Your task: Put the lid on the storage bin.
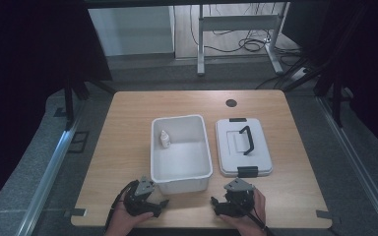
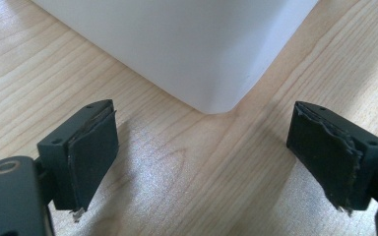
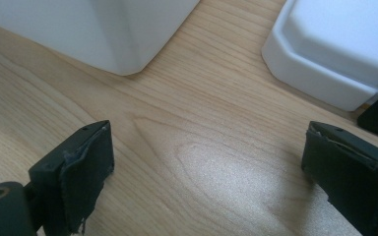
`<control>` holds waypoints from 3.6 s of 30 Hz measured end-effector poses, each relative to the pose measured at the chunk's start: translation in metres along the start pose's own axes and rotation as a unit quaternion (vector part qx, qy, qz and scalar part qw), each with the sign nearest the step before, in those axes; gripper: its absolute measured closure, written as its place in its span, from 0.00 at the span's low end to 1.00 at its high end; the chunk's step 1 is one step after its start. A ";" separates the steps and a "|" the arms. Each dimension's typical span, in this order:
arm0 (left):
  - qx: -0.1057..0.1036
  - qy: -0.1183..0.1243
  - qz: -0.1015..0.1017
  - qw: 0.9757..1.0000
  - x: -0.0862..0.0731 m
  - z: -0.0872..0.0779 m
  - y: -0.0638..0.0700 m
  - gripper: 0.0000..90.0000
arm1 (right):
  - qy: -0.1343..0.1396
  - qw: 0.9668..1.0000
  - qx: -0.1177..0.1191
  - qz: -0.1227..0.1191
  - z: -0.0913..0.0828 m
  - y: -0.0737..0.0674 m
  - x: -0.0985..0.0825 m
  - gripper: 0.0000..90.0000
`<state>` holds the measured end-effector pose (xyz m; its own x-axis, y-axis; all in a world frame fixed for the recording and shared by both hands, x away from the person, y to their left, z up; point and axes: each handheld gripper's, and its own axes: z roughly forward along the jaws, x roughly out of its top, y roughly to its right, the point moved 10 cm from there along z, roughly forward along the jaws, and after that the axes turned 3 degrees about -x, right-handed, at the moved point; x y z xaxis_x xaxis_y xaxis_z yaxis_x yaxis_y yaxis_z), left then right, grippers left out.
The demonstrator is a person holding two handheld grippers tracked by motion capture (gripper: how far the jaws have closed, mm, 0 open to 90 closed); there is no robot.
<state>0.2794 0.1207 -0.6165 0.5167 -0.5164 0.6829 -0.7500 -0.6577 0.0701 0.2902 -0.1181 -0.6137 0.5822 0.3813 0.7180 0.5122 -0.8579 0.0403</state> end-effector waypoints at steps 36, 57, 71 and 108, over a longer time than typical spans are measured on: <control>0.003 0.000 -0.003 1.000 0.000 0.001 0.000 0.13 | 0.016 0.999 0.011 0.030 -0.030 0.008 0.012 0.18; 0.004 0.000 -0.003 1.000 0.000 0.001 0.000 0.13 | 0.007 0.997 -0.009 0.081 -0.053 0.049 0.027 0.24; 0.003 -0.001 -0.002 1.000 0.000 0.001 0.000 0.13 | -0.014 0.993 -0.024 0.112 -0.061 0.084 0.041 0.26; 0.003 -0.001 -0.002 1.000 0.000 0.001 0.000 0.13 | -0.085 0.985 -0.048 0.146 -0.043 0.128 0.093 0.27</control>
<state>0.2795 0.1201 -0.6166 0.5206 -0.5143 0.6815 -0.7449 -0.6636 0.0682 0.3830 -0.2072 -0.5121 0.7967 0.1594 0.5829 0.2508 -0.9648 -0.0789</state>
